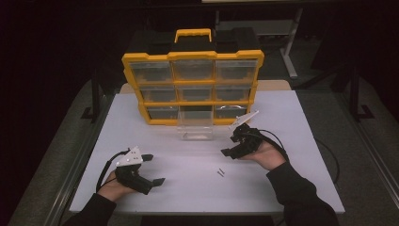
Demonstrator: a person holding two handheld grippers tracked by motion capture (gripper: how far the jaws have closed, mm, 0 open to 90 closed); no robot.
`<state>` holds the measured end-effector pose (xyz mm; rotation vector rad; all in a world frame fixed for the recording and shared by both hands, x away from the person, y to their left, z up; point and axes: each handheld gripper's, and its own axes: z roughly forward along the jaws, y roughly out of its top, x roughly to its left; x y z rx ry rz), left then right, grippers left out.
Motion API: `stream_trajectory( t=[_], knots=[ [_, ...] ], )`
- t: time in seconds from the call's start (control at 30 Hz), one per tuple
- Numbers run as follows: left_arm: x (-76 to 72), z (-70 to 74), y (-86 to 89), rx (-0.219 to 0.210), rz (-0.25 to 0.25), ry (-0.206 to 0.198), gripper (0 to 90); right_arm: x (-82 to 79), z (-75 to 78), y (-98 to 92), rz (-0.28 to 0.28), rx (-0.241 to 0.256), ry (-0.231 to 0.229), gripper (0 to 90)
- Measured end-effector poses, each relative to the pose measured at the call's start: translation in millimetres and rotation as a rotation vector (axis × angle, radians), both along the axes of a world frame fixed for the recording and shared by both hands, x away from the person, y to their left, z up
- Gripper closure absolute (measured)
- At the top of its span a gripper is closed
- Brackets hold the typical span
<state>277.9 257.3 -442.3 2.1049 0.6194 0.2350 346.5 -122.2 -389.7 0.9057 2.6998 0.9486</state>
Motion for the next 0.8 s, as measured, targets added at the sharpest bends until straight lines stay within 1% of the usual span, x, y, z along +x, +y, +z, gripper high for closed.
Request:
stream_trajectory(
  t=[0.2, 0.4, 0.5, 0.6, 0.63, 0.73, 0.8],
  knots=[
    [-0.2, -0.2, 0.0, 0.001, -0.001, 0.003, 0.4, -11.1, -6.5, 1.5, 0.001, -0.003, -0.006, 32.0],
    [-0.3, -0.2, 0.3, 0.003, 0.0, 0.003, 0.4, -18.6, -15.8, 5.6, 0.009, -0.013, 0.009, 33.7],
    [-0.3, -0.4, 0.0, 0.006, -0.005, 0.001, 0.5, -20.5, -20.2, 8.4, 0.023, -0.019, 0.019, 37.2],
    [-0.4, -0.4, 0.0, 0.005, -0.002, 0.002, 0.5, -20.7, -21.5, 9.4, 0.031, -0.021, 0.022, 38.3],
    [-0.4, -0.5, 0.1, 0.005, -0.002, 0.002, 0.4, -21.5, -24.0, 12.2, 0.041, -0.028, 0.036, 41.8],
    [-0.4, -0.6, 0.0, 0.005, -0.003, 0.002, 0.4, -21.7, -26.2, 13.3, 0.051, -0.034, 0.039, 43.8],
    [-0.3, -0.6, -0.1, 0.006, -0.005, 0.0, 0.4, -22.4, -28.5, 15.1, 0.062, -0.037, 0.052, 47.3]
  ],
)
